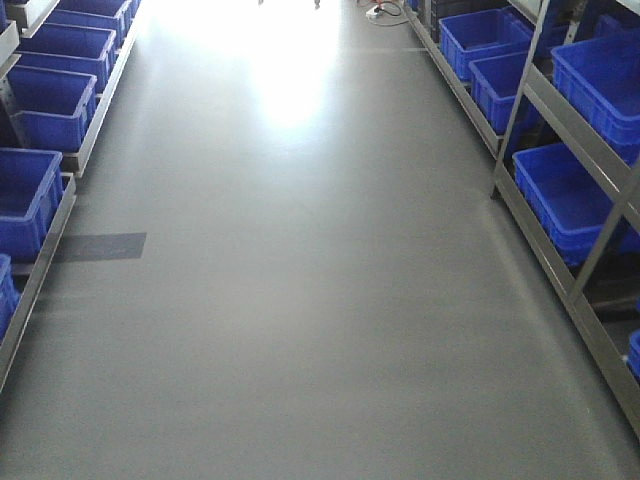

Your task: Pour parts from conveyor to right shelf

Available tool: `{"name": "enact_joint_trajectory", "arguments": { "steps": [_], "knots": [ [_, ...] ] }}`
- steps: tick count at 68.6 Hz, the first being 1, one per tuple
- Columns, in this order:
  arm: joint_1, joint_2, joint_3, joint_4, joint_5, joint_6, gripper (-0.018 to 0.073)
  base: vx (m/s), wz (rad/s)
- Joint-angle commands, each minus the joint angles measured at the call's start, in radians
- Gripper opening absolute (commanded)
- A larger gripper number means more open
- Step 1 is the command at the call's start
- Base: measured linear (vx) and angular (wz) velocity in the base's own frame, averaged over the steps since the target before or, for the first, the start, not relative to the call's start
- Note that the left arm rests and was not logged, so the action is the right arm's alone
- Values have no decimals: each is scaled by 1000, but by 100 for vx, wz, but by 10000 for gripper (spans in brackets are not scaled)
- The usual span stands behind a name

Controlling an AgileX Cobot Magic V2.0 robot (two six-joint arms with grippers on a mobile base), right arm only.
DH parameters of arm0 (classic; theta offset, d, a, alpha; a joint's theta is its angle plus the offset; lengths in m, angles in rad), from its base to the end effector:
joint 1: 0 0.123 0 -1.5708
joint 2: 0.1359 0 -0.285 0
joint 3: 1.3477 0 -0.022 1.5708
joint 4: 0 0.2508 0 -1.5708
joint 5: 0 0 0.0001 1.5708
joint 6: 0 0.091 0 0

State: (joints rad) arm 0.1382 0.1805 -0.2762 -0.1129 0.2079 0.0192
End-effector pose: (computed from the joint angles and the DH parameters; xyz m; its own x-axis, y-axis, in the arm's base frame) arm 0.0624 0.0065 0.2767 -0.0129 -0.0938 -0.9955 -0.1164 0.9890 -0.0917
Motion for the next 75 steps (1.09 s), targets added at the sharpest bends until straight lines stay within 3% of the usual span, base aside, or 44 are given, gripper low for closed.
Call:
{"name": "enact_joint_trajectory", "arguments": {
  "steps": [1,75],
  "knots": [
    [-4,13,-29,-7,-85,-3,-9,58,-1],
    [-4,13,-29,-7,-85,-3,-9,51,8]
  ]
}}
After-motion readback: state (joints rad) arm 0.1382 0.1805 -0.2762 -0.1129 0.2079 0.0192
